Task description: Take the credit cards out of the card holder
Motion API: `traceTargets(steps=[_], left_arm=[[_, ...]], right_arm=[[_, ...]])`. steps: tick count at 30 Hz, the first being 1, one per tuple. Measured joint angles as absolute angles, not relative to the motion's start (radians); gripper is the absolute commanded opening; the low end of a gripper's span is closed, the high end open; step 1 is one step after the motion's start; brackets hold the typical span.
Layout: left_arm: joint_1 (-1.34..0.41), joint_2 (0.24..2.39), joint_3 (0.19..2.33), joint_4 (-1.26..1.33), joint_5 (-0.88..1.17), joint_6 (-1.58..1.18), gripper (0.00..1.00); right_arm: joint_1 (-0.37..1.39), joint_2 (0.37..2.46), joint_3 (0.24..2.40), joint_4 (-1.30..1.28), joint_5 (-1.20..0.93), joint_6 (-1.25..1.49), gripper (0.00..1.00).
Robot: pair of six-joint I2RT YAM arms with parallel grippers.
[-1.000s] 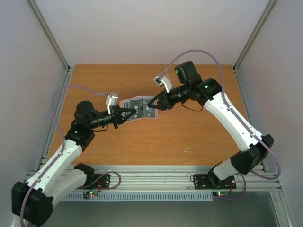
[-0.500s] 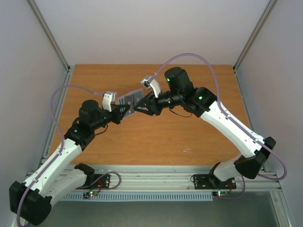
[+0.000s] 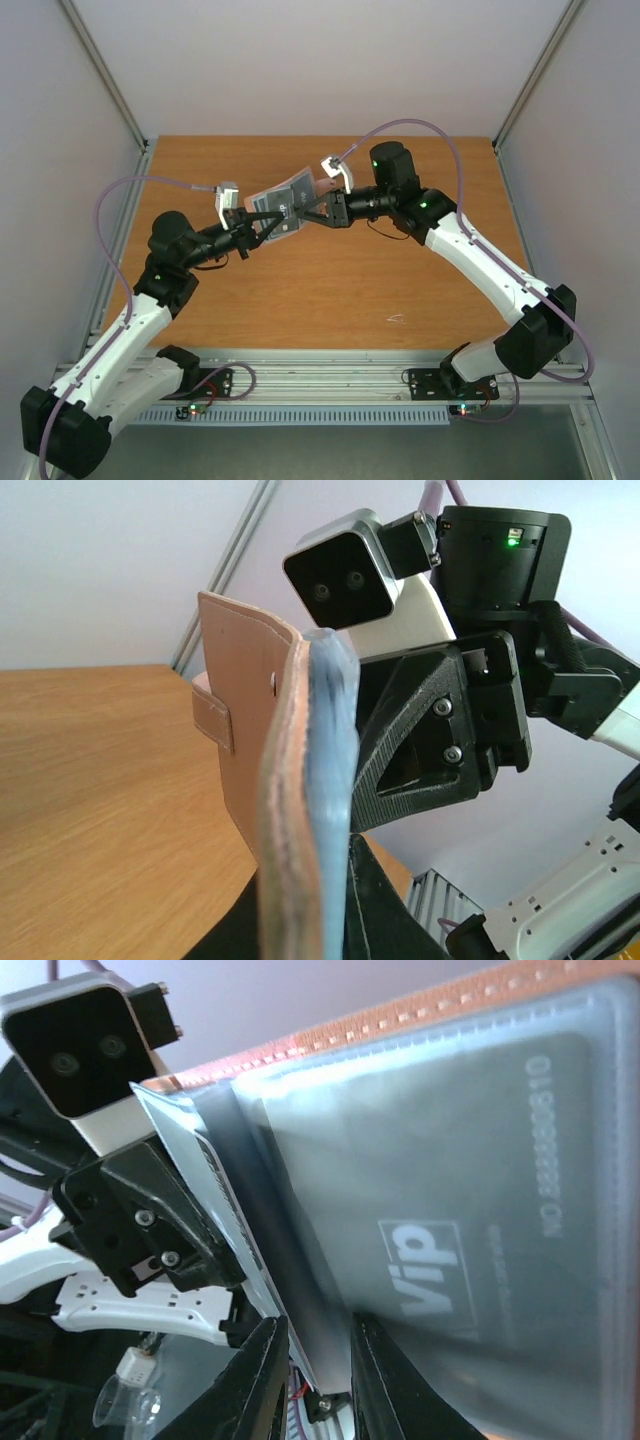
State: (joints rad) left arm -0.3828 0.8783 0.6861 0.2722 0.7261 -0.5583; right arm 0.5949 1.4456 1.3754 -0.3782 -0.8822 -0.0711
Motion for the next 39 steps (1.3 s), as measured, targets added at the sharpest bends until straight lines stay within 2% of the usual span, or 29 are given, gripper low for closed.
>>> traceTargets(steps=[8, 12, 18, 22, 26, 35, 39], left_arm=[[-0.382, 0.882, 0.686, 0.304, 0.772, -0.574, 0.0], [-0.382, 0.884, 0.686, 0.313, 0.784, -0.577, 0.0], [-0.381, 0.884, 0.686, 0.326, 0.787, -0.581, 0.0], [-0.381, 0.884, 0.686, 0.327, 0.79, -0.58, 0.16], [-0.381, 0.884, 0.686, 0.326, 0.799, -0.579, 0.18], [-0.382, 0.884, 0.686, 0.327, 0.807, -0.577, 0.18], [-0.382, 0.884, 0.686, 0.327, 0.807, -0.576, 0.08]], right_arm=[[0.596, 1.439, 1.376, -0.324, -0.972, -0.06, 0.11], [0.596, 1.44, 1.379, -0.323, -0.993, -0.059, 0.01], [0.595, 1.441, 1.388, -0.324, -1.008, -0.062, 0.01], [0.594, 1.441, 1.389, -0.329, -1.013, -0.068, 0.01], [0.592, 1.441, 1.401, -0.36, -1.023, -0.09, 0.01], [0.56, 1.44, 1.475, -0.538, -1.021, -0.206, 0.01], [0.542, 1.435, 1.496, -0.608, -1.018, -0.249, 0.01]])
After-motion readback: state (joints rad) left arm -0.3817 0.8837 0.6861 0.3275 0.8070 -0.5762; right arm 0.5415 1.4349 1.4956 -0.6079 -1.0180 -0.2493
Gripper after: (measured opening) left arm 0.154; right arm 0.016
